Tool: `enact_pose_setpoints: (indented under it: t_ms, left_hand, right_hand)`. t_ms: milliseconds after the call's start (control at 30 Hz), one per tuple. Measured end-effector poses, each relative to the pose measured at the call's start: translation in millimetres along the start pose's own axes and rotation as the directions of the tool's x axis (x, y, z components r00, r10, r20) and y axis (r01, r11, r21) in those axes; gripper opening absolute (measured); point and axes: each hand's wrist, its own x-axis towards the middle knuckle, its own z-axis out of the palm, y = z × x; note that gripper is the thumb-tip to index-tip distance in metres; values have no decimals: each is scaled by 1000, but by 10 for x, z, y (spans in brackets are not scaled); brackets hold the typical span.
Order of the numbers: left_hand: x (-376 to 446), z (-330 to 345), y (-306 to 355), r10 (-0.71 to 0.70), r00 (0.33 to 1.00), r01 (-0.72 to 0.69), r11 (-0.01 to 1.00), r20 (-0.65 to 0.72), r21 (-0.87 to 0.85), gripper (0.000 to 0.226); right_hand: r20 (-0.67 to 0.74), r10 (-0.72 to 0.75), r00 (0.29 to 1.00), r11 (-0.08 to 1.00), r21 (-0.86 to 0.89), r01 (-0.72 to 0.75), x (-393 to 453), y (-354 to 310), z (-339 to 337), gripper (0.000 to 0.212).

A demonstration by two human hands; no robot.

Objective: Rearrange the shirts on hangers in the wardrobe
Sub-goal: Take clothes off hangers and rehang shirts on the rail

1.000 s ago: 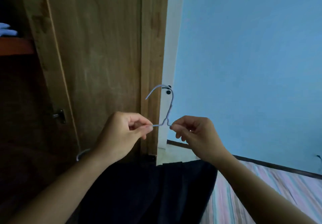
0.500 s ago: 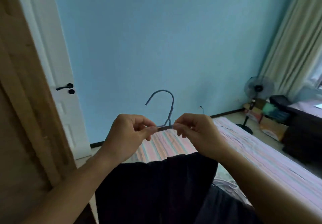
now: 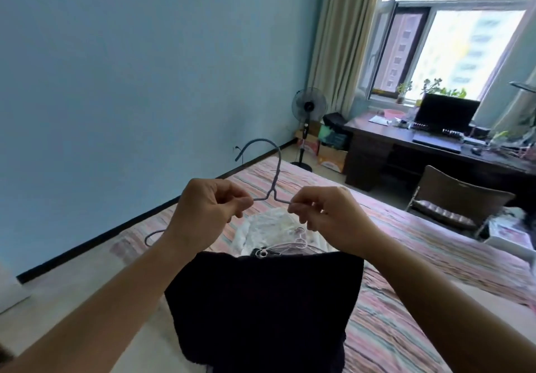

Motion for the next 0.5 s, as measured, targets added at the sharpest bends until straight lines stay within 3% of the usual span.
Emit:
enact_pose_setpoints:
  t_ms: [233, 500]
  left_hand:
    - [197, 464, -256, -16, 985, 31, 996, 171, -83, 17]
    - [697, 1320, -926, -85, 937, 90, 996, 338, 0, 34]
  right_hand:
    - [9, 111, 994, 994, -16, -111, -185, 440, -66, 15]
    - [41, 294, 955, 956, -38, -292, -54, 1511, 155, 16]
